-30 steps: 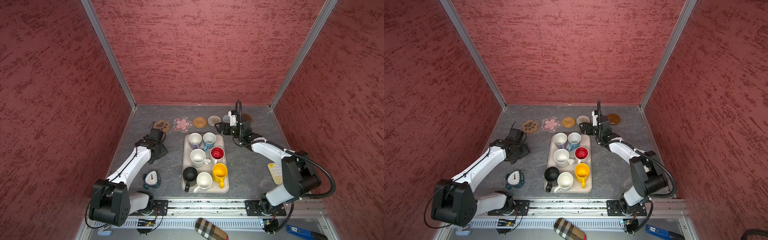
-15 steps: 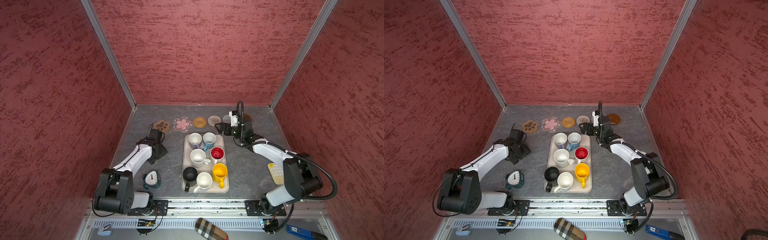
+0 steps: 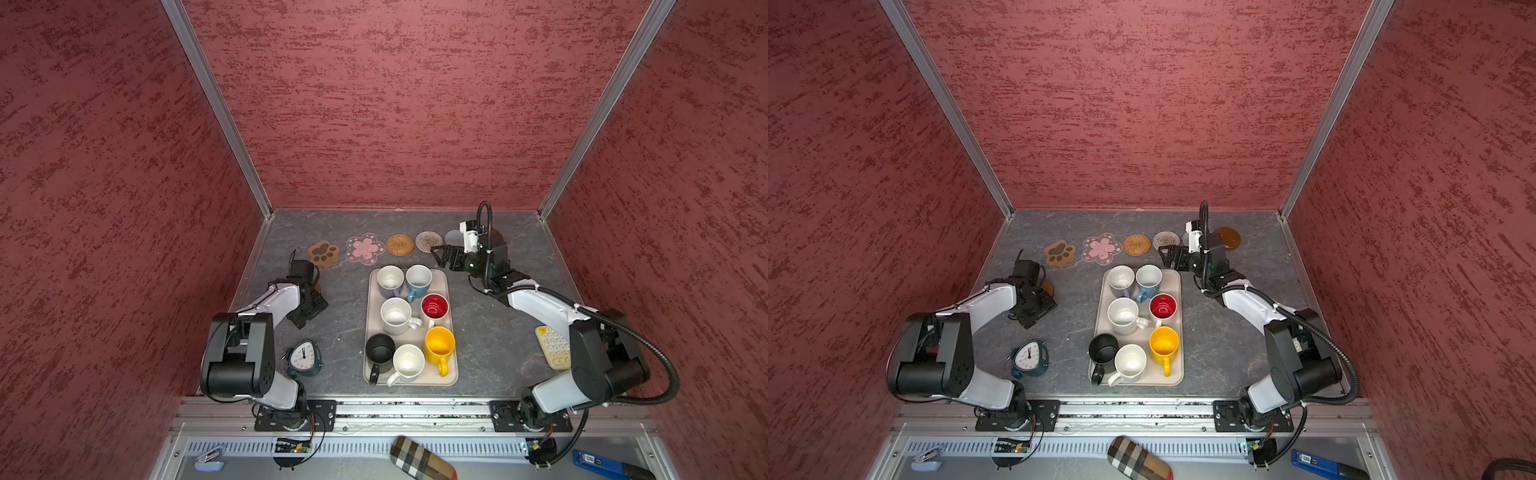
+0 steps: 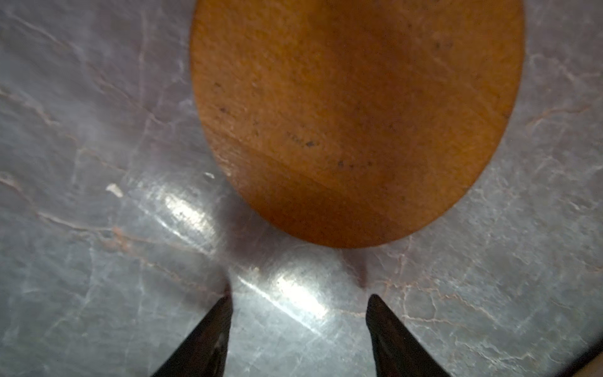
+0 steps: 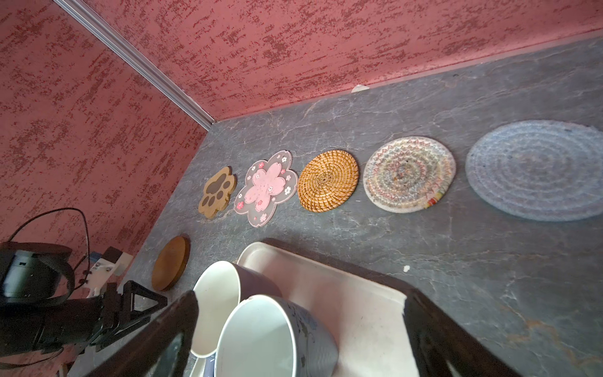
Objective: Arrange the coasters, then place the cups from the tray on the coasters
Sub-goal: 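Move the left gripper over the round wooden coaster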
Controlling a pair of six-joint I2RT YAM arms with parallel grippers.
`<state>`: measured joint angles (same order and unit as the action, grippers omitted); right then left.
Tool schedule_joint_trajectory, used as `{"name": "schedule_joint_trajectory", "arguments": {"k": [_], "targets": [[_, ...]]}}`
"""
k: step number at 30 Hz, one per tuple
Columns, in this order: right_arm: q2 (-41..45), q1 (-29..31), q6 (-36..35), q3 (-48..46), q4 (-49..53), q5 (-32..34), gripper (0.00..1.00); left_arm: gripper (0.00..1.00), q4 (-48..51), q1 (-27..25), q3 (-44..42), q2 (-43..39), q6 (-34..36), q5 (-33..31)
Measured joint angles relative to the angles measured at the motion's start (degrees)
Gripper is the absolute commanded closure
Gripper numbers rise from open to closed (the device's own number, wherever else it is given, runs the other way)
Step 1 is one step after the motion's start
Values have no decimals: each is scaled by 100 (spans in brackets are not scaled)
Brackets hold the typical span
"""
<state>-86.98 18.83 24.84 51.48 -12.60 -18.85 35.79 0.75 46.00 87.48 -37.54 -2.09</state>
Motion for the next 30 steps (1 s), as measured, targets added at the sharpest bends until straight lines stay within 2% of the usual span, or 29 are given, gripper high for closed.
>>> {"name": "schedule_joint_trajectory", "arguments": {"k": [11,30], "targets": [[2,-24,0,0,-4,-9,1,36,-111,358,798,776,424,142],[-225,-26,-4,20,-4,-11,1,38,323,909,3058,2516,1600,216]]}}
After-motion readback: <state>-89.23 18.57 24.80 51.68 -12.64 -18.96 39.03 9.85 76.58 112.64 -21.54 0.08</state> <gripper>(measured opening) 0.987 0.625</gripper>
